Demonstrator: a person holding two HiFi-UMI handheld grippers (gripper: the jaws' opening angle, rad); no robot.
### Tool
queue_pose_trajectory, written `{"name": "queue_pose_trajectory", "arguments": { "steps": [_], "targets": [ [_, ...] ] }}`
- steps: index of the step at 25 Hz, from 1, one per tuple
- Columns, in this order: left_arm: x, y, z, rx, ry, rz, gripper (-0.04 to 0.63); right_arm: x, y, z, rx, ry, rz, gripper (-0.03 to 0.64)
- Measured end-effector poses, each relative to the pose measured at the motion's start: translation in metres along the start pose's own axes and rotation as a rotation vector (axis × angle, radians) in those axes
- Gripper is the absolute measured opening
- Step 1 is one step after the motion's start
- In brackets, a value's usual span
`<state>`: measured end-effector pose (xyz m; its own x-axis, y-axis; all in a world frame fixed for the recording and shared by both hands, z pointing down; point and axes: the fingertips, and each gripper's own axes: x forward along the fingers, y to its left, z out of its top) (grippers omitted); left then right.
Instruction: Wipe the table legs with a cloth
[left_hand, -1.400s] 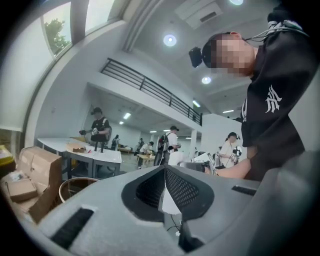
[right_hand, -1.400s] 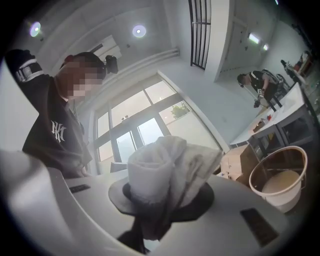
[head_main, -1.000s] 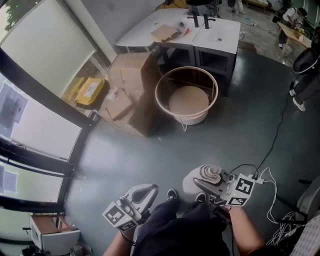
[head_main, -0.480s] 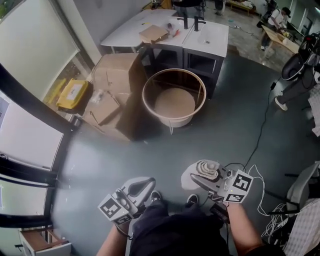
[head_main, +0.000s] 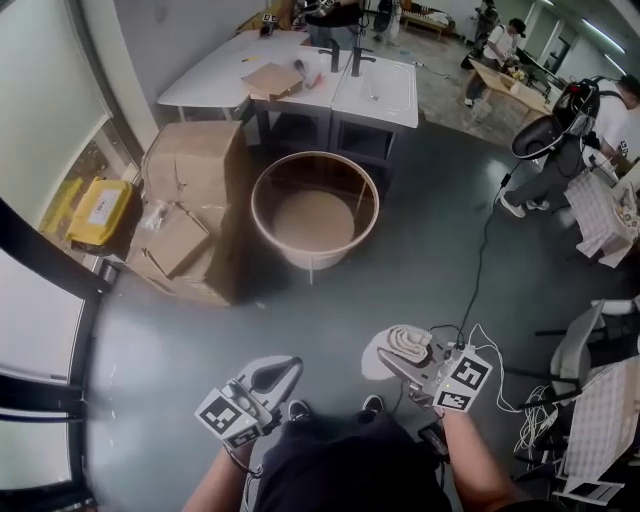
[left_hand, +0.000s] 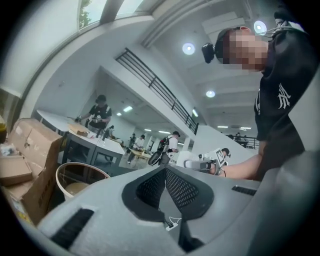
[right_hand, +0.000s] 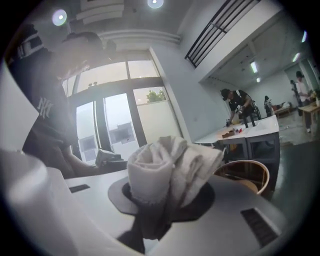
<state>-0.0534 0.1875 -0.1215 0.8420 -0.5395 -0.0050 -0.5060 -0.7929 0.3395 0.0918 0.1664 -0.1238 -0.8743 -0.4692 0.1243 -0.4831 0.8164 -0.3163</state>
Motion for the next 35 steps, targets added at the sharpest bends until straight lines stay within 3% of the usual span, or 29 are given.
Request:
{"name": "queue_pose_trajectory", "arguments": {
  "steps": [3,6,11,16,19,22,28,31,35],
  "targets": [
    [-0.011,0.018,-0.005,-0.075,-0.039,-0.041,0.005,0.011,0.013,0.004,0.033,-0.019,-0.001,0.087],
    [-0.014,0.038,-0.024,-0.170,-0.051,-0.025,0.005,0.008,0.006,-0.011,0.039,0.064,-0.068,0.087],
    [0.001,0.048,-0.048,-0.192,-0.036,0.034,0.005,-0.010,-0.029,-0.041,0.080,0.143,-0.148,0.087],
    [0.035,0.050,-0.079,-0.222,0.011,0.116,0.005,-0.014,-0.078,-0.057,0.127,0.077,-0.084,0.087],
    [0.065,0.050,-0.064,-0.252,-0.032,0.176,0.005,-0.020,-0.120,-0.059,0.182,0.035,-0.035,0.087],
    [0.107,0.055,-0.058,-0.205,0.006,0.215,0.005,-0.032,-0.159,-0.057,0.218,0.020,0.025,0.087],
    [0.150,0.075,-0.059,-0.248,0.006,0.337,0.005,-0.042,-0.198,-0.065,0.253,0.030,0.151,0.087],
    [0.161,0.076,-0.054,-0.269,-0.002,0.353,0.005,-0.045,-0.212,-0.068,0.307,0.006,0.172,0.087],
    [0.151,0.092,-0.038,-0.233,0.027,0.344,0.005,-0.023,-0.218,-0.074,0.355,-0.001,0.178,0.087]
  ]
}}
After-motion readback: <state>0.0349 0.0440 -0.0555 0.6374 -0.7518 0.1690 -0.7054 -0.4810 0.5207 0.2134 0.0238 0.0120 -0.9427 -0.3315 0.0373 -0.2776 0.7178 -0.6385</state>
